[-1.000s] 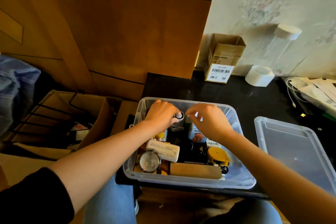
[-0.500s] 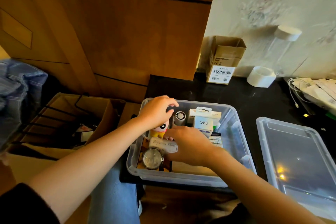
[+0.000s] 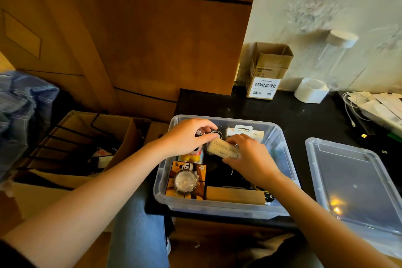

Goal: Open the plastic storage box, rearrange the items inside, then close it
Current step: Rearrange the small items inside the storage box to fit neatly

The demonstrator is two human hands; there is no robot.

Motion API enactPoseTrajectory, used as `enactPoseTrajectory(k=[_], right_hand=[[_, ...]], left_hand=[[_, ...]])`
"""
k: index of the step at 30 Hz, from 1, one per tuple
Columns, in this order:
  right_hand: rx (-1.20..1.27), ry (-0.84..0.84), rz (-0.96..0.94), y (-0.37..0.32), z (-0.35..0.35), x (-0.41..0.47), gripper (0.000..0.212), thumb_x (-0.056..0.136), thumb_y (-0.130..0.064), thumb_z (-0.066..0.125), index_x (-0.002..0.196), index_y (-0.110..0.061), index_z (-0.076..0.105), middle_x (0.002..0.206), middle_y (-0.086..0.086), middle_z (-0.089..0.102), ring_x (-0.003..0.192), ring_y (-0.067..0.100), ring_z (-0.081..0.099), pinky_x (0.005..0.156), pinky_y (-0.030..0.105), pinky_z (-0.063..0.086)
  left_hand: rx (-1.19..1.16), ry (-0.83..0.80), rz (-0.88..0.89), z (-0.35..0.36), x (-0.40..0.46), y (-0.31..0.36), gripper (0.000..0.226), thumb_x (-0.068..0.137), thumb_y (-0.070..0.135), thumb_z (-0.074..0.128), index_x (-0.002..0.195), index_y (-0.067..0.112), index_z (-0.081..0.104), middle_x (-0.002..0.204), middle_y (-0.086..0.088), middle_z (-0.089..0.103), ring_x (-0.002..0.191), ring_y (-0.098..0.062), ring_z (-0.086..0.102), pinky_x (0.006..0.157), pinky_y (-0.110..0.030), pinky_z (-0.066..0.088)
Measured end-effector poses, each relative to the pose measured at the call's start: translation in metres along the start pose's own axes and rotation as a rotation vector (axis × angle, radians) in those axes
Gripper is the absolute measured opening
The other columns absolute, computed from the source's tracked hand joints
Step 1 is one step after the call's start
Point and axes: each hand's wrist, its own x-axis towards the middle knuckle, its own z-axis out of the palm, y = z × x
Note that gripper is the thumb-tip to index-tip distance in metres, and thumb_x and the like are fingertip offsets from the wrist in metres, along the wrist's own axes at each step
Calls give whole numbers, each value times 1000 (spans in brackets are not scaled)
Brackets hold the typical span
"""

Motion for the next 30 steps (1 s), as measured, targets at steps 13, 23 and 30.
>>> enactPoseTrajectory(k=[13,23,30], right_hand=[[32,139,0,9,1,-9,56,84,-24,67,133,-20,40,136,4,44,112,23,56,81,23,49],[1,-29,10,3,6,8,43,88,-33,61,127,-21,48,125,3,57,104,19,56,79,21,43],[-242,-110,-46,-9,20,29,49,85,-42,61,128,-25,47,125,3,60,110,24,55,88,33,45]], left_hand=[[-344,67,-108,-11,5,14,3,86,14,67,85,15,70,70,1,71,60,-11,67,55,-18,54],[-72,220,-101,-10,-1,7,7,85,19,68,83,14,73,75,1,71,70,-10,67,67,-28,56],[67,124,-41,-15,-3,10,10,84,26,70,86,17,74,83,8,68,82,-4,61,71,-20,45]])
